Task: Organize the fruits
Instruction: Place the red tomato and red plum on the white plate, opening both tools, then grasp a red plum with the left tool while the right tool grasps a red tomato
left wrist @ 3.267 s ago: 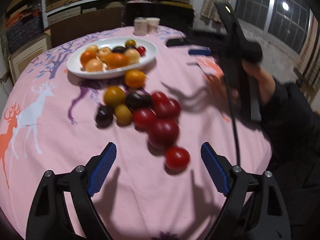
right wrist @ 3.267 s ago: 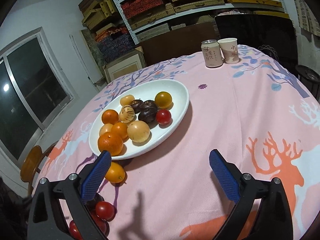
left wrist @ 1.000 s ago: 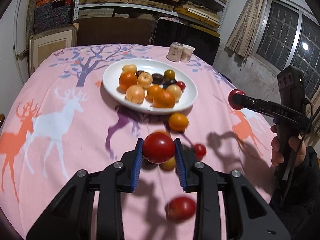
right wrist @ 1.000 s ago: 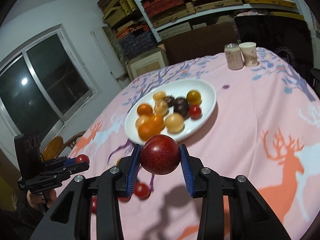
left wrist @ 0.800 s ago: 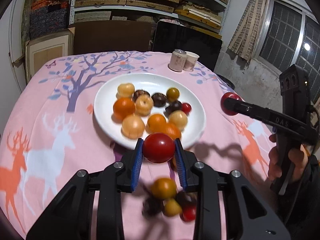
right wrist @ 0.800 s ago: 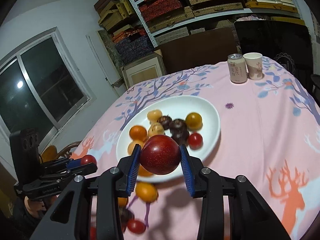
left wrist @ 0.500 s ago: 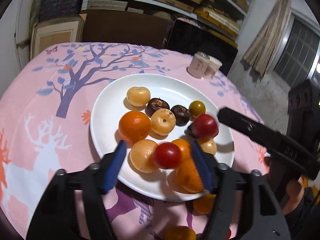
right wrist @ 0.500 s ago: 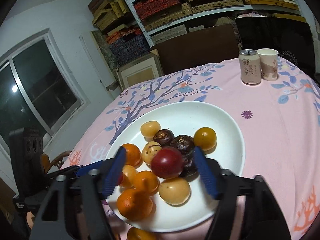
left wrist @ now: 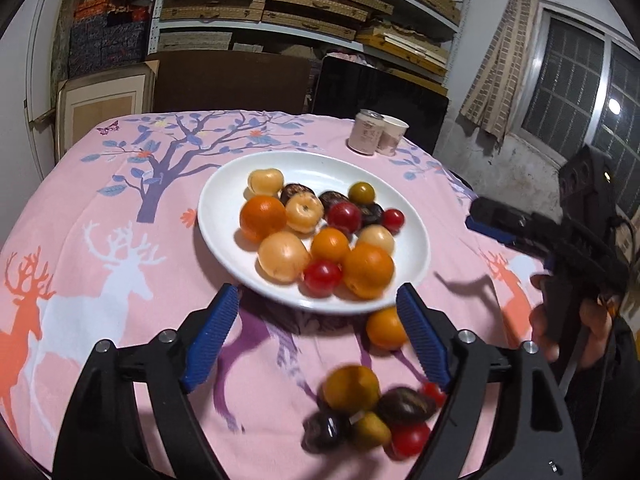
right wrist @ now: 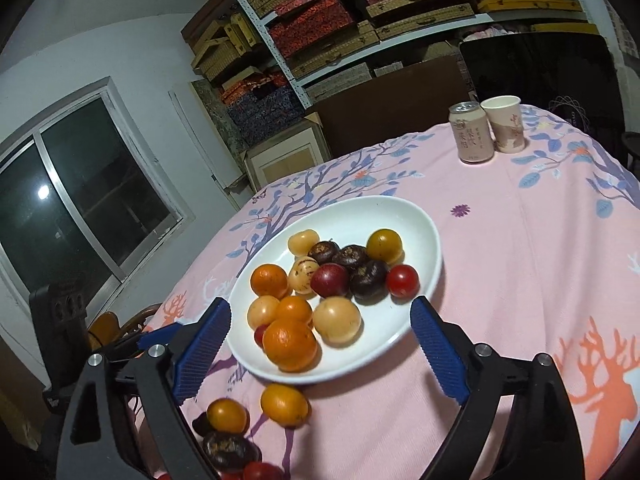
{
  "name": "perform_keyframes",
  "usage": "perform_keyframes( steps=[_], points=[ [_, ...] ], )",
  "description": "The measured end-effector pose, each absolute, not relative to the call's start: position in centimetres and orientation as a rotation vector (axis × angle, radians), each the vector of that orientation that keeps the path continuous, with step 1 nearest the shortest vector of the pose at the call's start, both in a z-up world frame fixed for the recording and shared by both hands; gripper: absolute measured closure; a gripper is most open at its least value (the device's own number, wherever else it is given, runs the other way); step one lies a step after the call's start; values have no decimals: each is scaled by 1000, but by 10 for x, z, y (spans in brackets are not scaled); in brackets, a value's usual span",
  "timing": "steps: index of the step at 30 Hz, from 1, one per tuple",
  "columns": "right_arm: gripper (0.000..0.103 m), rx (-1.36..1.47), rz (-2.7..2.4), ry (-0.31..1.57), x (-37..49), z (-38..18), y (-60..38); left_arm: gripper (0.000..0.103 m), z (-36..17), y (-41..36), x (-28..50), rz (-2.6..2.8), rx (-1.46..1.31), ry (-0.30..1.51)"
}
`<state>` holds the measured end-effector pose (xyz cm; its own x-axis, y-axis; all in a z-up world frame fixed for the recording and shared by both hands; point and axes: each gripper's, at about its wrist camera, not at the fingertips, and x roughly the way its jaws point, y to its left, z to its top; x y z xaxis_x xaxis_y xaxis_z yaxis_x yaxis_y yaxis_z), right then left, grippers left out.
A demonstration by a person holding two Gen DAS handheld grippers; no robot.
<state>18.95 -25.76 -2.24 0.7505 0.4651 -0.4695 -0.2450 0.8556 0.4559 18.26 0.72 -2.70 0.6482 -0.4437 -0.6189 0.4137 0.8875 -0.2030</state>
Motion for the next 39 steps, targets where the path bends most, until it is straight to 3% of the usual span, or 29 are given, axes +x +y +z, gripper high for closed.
perform_keyframes(
  steps=[4,13,14,18,21,28,29,30,31,32,35,39],
  points=[
    [6,405,417,615,172,-26,-267,19,-30,0,132,-542,50,747],
    [6,418,413,664,160,-42,-274,19,-63,-1,40,-516,183,820],
    [6,414,413,662,159,-42,-274,21,-68,-2,40,-483,192,825],
    [6,398,400,671,159,-45,-273,51,-85,-2,47,-474,153,881],
    [6,396,429,683,159,-47,-271,62,-87,-9,45,-489,170,854],
    [7,134,659,874,151,-63,-217,63,-89,0,51,-508,60,850],
    [10,83,664,867,147,-62,-210,63,-89,-1,51,-505,62,852],
    [25,18,670,860,140,-63,-202,63,-89,-1,51,-502,61,851],
    [55,-28,669,862,137,-65,-196,63,-89,0,52,-501,55,853],
    [68,-66,671,888,135,-70,-190,63,-89,0,53,-503,50,855],
    [67,-100,697,874,131,-69,-183,63,-89,1,53,-506,50,856],
    [54,-163,690,873,127,-73,-174,63,-89,1,53,-508,58,856]
  ],
)
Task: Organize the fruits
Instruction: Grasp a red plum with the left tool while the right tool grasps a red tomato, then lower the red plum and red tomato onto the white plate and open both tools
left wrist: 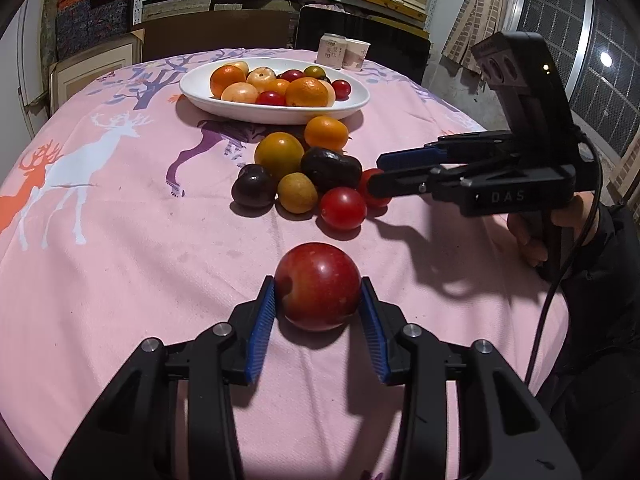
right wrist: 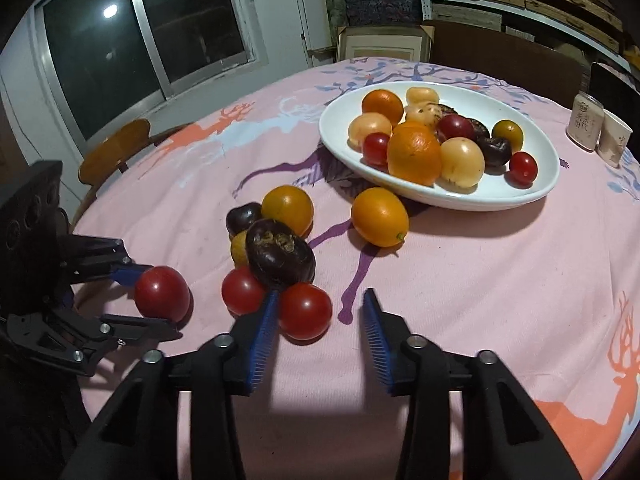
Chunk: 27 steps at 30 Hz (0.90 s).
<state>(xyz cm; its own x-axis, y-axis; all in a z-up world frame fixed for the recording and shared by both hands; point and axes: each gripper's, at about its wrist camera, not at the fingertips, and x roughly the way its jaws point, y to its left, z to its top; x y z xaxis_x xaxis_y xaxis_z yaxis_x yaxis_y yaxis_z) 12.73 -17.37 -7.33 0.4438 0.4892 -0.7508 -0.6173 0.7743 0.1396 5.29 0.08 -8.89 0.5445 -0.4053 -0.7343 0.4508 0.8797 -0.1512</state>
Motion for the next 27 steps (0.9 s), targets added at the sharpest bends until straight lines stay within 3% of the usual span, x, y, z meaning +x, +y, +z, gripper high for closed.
perform_keyframes(
  steps=[5,7,9,27],
  points=[
    [52,-214,686,897,127,-79,-165,56,-89,-2,53,-521,67,862],
    [66,-207,707,894,125,-79,-163,54,-89,-5,51,-523,87,858],
    [74,-182,724,900,126,-80,-165,61,-89,-2,51,-510,69,846],
    [75,173,605,792,143,-59,-232,63,-49,14,66,-512,-43,784]
  ],
)
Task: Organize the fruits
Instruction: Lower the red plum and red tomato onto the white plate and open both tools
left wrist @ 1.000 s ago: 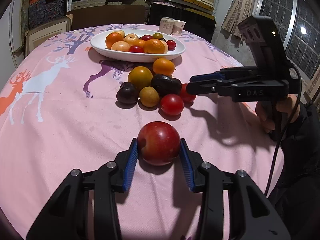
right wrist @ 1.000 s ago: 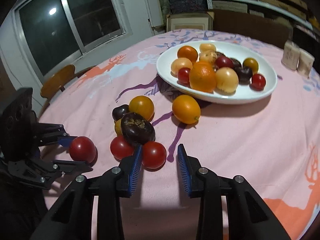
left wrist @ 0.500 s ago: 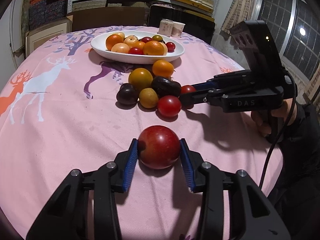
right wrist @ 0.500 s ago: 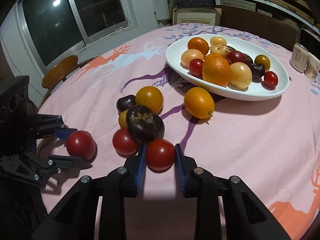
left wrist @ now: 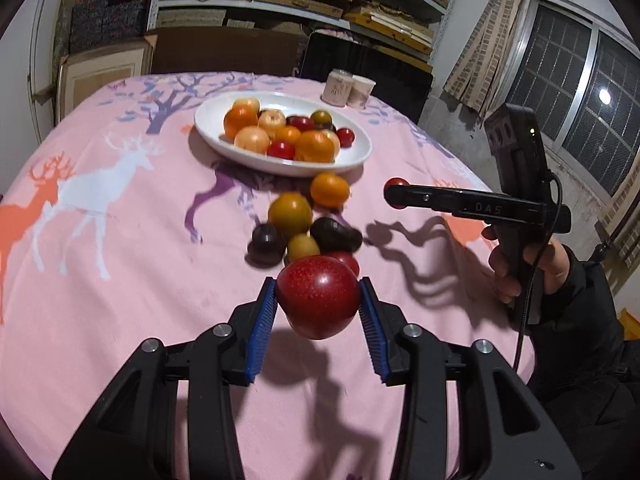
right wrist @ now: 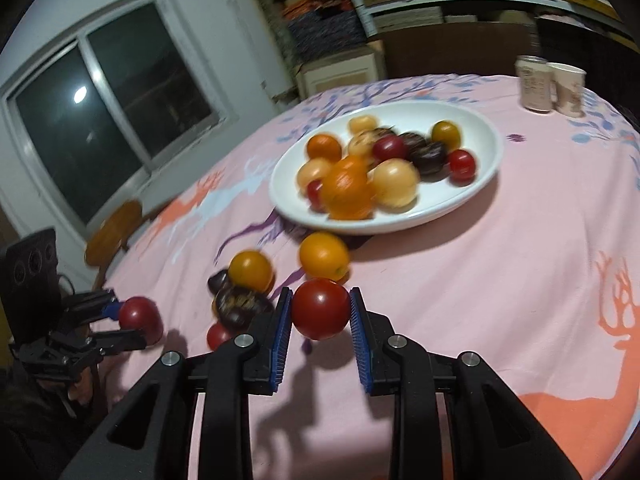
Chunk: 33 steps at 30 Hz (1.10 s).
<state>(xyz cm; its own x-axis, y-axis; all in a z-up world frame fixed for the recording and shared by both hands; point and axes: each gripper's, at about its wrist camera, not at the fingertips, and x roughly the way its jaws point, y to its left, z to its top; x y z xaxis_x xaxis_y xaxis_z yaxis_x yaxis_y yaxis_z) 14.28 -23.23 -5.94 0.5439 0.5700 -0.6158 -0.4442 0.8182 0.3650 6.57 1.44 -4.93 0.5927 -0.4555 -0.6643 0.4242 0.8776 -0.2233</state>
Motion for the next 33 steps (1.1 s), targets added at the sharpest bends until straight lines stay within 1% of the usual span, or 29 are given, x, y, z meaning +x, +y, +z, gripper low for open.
perform_keyframes(
  steps=[5,8,13,17,21,25,33],
  points=[
    [74,312,529,727,149,-53,-262,63,-45,9,94,-511,-53,802],
    [74,350,492,706,158,-47,-270,63,-31,6,119,-514,-60,796],
    [75,316,438,656,182,-14,-269,63,0,-7,170,-500,-2,749],
    [75,225,398,619,207,13,-253,63,14,-19,212,-494,-4,739],
    [75,154,317,613,229,22,-241,63,9,-30,248,-478,4,767],
    [75,103,254,627,249,18,-235,63,-8,-37,273,-445,23,806],
    [75,79,231,679,278,2,-224,63,-28,-42,291,-404,57,849]
  ],
)
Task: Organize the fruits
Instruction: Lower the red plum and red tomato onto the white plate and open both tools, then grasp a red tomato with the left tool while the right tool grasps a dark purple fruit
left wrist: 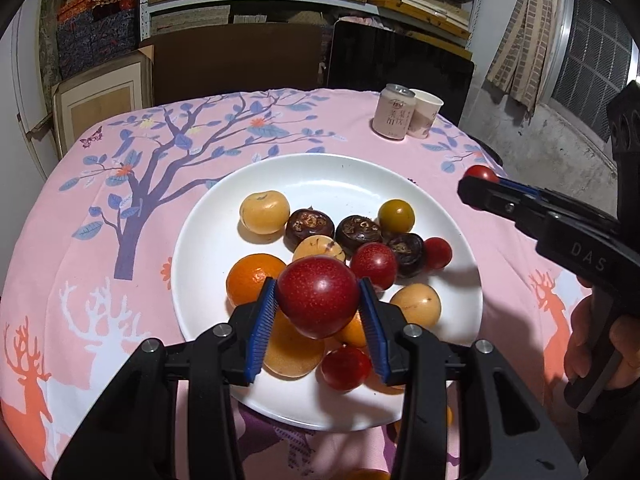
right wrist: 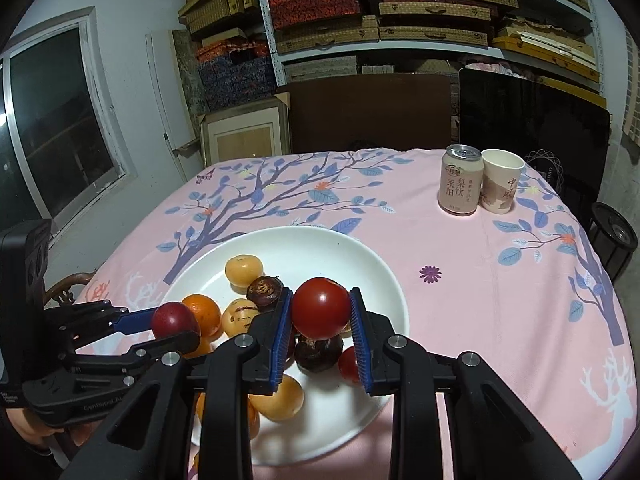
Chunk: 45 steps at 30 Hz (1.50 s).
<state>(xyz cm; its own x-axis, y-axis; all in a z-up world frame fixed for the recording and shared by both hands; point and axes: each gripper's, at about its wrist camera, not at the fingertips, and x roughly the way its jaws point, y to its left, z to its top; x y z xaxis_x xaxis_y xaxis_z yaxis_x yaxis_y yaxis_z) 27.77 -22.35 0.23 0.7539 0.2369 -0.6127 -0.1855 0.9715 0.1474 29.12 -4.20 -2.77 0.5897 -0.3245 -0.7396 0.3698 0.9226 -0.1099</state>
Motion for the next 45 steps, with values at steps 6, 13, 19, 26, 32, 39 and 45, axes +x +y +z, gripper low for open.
perform_keyframes(
  steps=[6,13,19,26,32,39,45],
  points=[
    [69,64,256,708,290,-4,-210,63,-36,-47,301,-386,81,872],
    [35,94,246,667,274,2,-220,47,-30,-49,292,-358,123,832],
    [34,179,264,676,236,-4,-238,43,-18,-36,251,-386,100,787],
    [27,328,286,689,192,-38,-261,30,-22,-21,165,-444,165,769],
    [26,366,294,724,193,-56,-272,30,-52,-29,94,-480,244,806],
    [26,325,307,719,189,-57,-267,59,-81,-51,85,-451,247,859],
    [25,289,295,704,188,-54,-268,62,-89,-61,99,-464,208,909]
  ],
)
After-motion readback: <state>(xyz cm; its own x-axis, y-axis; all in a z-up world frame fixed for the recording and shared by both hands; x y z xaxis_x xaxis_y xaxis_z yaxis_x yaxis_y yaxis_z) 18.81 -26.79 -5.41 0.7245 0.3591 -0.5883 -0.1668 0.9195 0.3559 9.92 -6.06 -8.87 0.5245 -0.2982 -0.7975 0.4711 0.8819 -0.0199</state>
